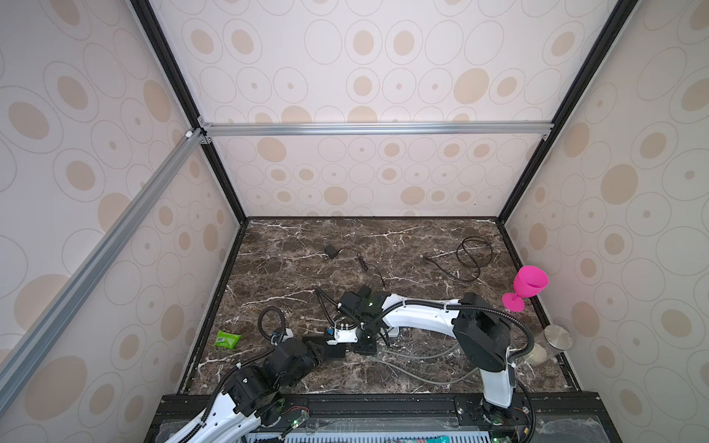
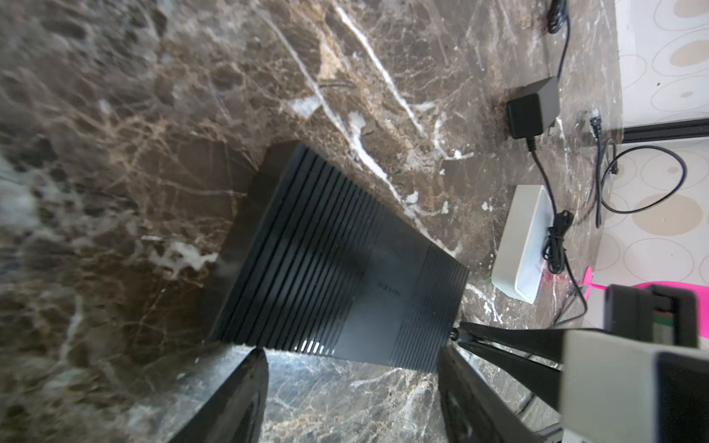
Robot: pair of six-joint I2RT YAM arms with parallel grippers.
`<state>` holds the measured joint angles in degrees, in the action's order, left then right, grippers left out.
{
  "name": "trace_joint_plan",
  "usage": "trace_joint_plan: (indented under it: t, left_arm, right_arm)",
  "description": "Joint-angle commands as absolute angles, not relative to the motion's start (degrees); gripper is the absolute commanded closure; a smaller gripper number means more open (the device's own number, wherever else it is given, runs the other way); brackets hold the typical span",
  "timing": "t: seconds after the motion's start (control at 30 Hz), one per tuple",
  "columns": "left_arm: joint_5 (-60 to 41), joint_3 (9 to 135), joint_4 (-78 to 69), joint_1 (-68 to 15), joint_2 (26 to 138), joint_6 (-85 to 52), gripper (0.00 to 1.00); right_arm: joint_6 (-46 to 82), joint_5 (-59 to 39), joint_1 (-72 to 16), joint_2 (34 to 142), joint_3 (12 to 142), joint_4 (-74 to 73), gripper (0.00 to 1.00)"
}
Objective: Insert the plug into the switch port
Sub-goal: 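Bring the right gripper's barrel plug to the switch while the left gripper holds it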
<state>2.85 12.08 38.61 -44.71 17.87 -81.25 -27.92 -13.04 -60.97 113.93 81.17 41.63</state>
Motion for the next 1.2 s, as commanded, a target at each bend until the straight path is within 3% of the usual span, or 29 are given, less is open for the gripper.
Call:
trace_joint_plan:
  t: [0.0,0.2,0.67,0.8,1.17]
  left_arm:
    - [4.73,11.86,35.11,-44.26,19.34,-82.2,0.31]
    - [2.06,12.15,26.11,-40.37,28.18,-76.87,0.31]
    - [-5.76,21.84,18.02,-21.34,50.76,-56.23,0.32]
    - [-4.69,23.37,19.36,-19.31,50.06,-53.99,0.35]
    - [0.28,27.42,25.17,-16.29,48.07,-48.3,0.33]
  right_arm:
    - [-29.22,-15.09,-59.71,114.85,82.31,43.33,1.0]
    - [-29.84,-16.15,-58.05,115.93,83.68,42.71,1.0]
    - [-30.23,-19.47,-53.65,120.49,88.23,40.68,1.0]
    - [-29.71,-19.37,-53.4,120.18,87.65,40.45,1.0]
    - [-19.53,-21.73,-53.64,115.18,79.92,35.44,1.0]
